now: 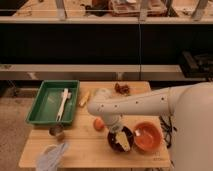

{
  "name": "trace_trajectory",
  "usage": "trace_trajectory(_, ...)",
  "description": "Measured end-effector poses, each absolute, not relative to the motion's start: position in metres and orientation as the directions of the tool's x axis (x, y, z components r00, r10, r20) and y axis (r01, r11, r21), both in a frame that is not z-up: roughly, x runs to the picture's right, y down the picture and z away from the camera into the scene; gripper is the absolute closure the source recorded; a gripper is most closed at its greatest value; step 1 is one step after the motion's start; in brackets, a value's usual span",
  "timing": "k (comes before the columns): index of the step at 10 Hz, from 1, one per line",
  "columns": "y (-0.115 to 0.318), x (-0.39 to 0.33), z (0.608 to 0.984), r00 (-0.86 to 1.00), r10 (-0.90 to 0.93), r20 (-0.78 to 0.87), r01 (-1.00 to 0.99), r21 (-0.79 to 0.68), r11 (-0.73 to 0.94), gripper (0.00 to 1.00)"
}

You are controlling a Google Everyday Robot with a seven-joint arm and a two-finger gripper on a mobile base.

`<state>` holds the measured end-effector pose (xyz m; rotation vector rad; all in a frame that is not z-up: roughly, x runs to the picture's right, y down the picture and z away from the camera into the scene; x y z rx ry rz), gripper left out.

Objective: Place fork in purple bowl

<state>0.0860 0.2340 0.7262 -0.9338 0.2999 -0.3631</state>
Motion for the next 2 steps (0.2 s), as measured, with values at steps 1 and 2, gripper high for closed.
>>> trace_trajectory(1, 0.2263, 0.0811, 0.7198, 0.904, -0.419, -0.091, 0.178, -0.81, 0.559, 0.2)
trace_trajectory(2, 0.2268, 0.0814, 0.7195, 0.904, -0.418, -0.091, 0.177, -0.811, 0.558, 0.2)
